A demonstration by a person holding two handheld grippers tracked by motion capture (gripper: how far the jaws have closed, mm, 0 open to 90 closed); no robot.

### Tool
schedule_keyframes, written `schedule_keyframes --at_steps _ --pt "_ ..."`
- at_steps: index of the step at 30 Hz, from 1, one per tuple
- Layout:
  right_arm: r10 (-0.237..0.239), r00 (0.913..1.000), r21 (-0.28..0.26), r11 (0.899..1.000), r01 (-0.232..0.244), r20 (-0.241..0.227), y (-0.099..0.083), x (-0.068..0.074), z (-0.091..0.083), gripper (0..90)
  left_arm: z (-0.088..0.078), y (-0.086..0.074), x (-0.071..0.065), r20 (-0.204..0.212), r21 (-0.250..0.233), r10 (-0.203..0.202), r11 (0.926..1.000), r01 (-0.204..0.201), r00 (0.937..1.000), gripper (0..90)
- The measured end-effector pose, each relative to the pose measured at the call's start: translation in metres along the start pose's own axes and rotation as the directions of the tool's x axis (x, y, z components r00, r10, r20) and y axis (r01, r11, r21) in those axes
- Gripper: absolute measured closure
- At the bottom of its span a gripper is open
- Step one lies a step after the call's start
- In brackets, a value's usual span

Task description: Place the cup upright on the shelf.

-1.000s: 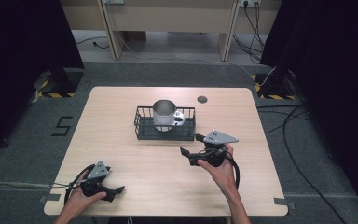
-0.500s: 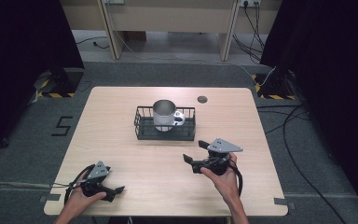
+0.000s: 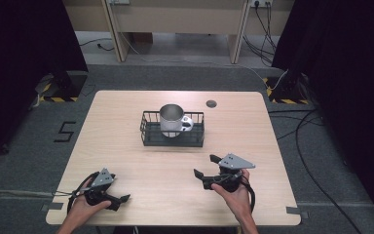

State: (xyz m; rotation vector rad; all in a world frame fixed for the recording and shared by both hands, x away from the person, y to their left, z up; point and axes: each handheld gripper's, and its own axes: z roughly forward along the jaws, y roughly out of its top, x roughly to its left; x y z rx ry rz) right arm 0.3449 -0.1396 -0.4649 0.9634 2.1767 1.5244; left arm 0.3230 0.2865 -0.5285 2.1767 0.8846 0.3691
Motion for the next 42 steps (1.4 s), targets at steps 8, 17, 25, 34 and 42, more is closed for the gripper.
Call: schedule_keyframes --at_steps 8,17,25,34,42 --pt "0.008 1.0 0.001 1.0 -0.008 0.0 -0.011 0.004 -0.004 17.5 0.0 0.0 0.0 0.0 0.0 0.0 1.0 0.0 1.0 0.0" --pt "0.017 0.9998 0.023 1.0 -0.017 0.013 -0.024 0.004 -0.006 16.6 0.0 0.0 0.0 0.0 0.0 0.0 1.0 0.0 1.0 0.0" --pt "0.035 0.9991 0.032 0.999 -0.035 0.023 -0.036 0.003 -0.012 16.2 0.0 0.0 0.0 0.0 0.0 0.0 1.0 0.0 1.0 0.0" --pt "0.04 0.998 0.058 0.997 -0.043 0.048 -0.048 0.001 -0.014 15.9 0.0 0.0 0.0 -0.001 0.0 -0.001 1.0 0.001 1.0 0.0" --pt "0.047 0.9967 0.09 0.995 -0.053 0.066 -0.057 0.002 -0.017 15.6 0.0 0.0 0.0 -0.001 0.0 -0.001 1.0 0.001 1.0 0.0"
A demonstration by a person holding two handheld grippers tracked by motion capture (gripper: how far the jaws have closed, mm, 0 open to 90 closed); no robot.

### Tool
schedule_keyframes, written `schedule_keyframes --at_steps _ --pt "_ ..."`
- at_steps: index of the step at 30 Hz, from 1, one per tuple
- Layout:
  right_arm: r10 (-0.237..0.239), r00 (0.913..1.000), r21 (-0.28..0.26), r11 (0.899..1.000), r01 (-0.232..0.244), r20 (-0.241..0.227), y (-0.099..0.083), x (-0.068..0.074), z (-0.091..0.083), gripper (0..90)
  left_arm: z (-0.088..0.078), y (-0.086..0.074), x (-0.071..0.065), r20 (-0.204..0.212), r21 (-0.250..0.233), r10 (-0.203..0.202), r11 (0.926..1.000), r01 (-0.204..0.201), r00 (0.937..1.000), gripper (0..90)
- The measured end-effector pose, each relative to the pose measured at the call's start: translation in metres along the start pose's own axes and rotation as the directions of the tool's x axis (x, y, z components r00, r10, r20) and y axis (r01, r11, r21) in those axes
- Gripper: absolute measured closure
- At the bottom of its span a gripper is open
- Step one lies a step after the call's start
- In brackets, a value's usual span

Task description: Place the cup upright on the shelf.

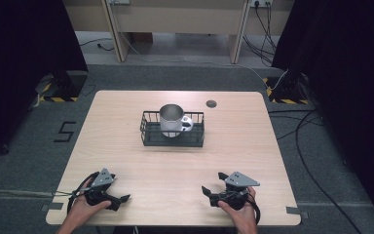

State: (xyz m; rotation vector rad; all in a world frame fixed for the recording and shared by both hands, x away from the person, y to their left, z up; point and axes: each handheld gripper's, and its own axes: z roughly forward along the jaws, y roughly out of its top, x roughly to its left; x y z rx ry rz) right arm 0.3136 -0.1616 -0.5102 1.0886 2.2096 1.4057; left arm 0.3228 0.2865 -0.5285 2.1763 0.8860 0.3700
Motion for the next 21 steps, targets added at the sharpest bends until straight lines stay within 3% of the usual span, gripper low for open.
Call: schedule_keyframes --at_steps 12,21 --pt "-0.049 0.9983 0.109 0.993 0.046 0.031 -0.0087 0.004 0.0037 15.5 0.0 0.0 0.0 0.0 0.0 0.0 1.0 0.0 1.0 0.0" --pt "-0.051 0.9978 0.123 0.991 0.045 0.043 -0.009 0.0035 0.0031 15.5 -0.0001 -0.0001 0.0 0.0 0.0 0.0 1.0 0.0 1.0 0.0"
